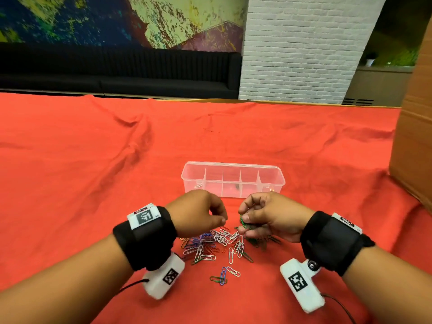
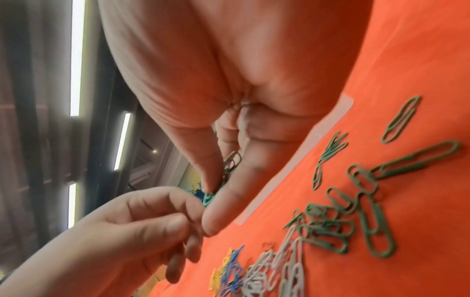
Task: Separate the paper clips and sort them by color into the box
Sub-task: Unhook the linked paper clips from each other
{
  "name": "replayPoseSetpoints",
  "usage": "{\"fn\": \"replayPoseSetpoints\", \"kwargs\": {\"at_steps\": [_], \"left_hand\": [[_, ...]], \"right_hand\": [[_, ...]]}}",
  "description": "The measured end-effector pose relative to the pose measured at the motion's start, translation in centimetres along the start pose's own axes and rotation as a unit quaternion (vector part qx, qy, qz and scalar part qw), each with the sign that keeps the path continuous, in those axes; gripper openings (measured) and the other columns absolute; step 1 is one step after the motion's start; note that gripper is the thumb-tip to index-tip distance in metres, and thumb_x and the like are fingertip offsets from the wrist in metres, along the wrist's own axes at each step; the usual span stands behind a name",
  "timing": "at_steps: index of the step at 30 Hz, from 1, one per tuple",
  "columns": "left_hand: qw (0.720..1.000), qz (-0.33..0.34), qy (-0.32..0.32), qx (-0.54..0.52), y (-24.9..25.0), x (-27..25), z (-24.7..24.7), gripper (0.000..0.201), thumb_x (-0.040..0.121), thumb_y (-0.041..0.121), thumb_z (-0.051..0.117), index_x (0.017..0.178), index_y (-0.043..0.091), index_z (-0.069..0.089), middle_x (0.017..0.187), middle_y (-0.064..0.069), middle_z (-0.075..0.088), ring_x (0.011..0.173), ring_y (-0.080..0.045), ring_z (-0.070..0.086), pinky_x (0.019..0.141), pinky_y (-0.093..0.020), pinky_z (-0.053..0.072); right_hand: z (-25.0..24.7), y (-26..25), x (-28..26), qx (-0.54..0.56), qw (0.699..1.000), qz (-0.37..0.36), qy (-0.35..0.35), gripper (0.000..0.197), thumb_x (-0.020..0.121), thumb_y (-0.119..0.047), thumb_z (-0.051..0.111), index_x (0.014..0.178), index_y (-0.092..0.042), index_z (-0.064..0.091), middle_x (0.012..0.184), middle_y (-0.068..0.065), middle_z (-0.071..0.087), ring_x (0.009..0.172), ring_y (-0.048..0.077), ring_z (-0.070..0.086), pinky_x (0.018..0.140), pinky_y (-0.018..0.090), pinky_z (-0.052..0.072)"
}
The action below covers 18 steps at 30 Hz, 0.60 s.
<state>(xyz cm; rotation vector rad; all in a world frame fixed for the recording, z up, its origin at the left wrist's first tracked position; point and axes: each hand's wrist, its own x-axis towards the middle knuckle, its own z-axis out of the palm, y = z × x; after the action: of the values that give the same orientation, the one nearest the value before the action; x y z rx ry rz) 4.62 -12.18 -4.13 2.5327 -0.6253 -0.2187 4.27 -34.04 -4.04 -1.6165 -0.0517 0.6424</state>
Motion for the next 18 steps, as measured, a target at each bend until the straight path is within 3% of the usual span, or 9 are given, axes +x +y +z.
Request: {"fn": "replayPoseSetpoints", "kwargs": {"at_steps": [2, 4, 8, 11, 18], "left_hand": [[0.991, -0.022, 0.011, -0.129, 0.8, -0.3, 0.2, 0.009, 0.085, 0.026, 0.07, 0.09, 0.019, 0.073, 0.073, 0.005, 0.071, 0.059, -0.001, 0.061, 0.063, -0.024, 0.054], [0.975, -0.045, 0.006, -0.218, 1.2, -0.4, 0.5, 0.014, 0.084, 0.026, 0.074, 0.089, 0.014, 0.073, 0.071, -0.001, 0.07, 0.063, -0.01, 0.063, 0.062, -0.029, 0.057], [0.96, -0.078, 0.039, -0.266, 1.2, -0.2, 1.5, 0.024, 0.075, 0.024, 0.082, 0.086, 0.007, 0.069, 0.066, -0.003, 0.068, 0.061, -0.017, 0.06, 0.064, -0.041, 0.057], [0.954, -0.091, 0.042, -0.284, 1.0, -0.4, 1.7, 0.023, 0.075, 0.011, 0.082, 0.089, 0.003, 0.066, 0.07, -0.007, 0.064, 0.056, -0.018, 0.058, 0.059, -0.034, 0.054], [0.92, -0.104, 0.015, -0.378, -0.1, -0.9, 1.0, 0.009, 0.085, -0.002, 0.069, 0.094, 0.001, 0.066, 0.066, -0.009, 0.065, 0.053, -0.011, 0.063, 0.05, -0.023, 0.052]], "right_hand": [[0.6, -0.1, 0.0, 0.018, 1.0, 0.004, -0.002, 0.014, 0.091, 0.008, 0.057, 0.101, -0.002, 0.057, 0.081, 0.014, 0.066, 0.081, 0.027, 0.073, 0.063, 0.029, 0.061], [1.0, -0.2, 0.2, 0.035, 0.999, 0.002, 0.002, 0.013, 0.092, 0.007, 0.056, 0.102, -0.002, 0.058, 0.087, 0.018, 0.068, 0.079, 0.026, 0.073, 0.062, 0.029, 0.061], [1.5, -0.5, 0.5, 0.075, 0.997, 0.014, 0.011, 0.012, 0.098, -0.002, 0.05, 0.098, -0.002, 0.062, 0.082, 0.017, 0.069, 0.07, 0.022, 0.071, 0.063, 0.03, 0.062], [1.5, -0.8, 0.0, 0.113, 0.993, 0.033, -0.012, 0.023, 0.101, -0.002, 0.039, 0.099, 0.001, 0.062, 0.088, 0.02, 0.069, 0.072, 0.024, 0.073, 0.069, 0.034, 0.062], [1.1, -0.9, -0.4, 0.135, 0.988, 0.056, -0.049, 0.035, 0.088, 0.012, 0.032, 0.112, 0.005, 0.057, 0.118, 0.034, 0.064, 0.108, 0.04, 0.067, 0.086, 0.04, 0.057]]}}
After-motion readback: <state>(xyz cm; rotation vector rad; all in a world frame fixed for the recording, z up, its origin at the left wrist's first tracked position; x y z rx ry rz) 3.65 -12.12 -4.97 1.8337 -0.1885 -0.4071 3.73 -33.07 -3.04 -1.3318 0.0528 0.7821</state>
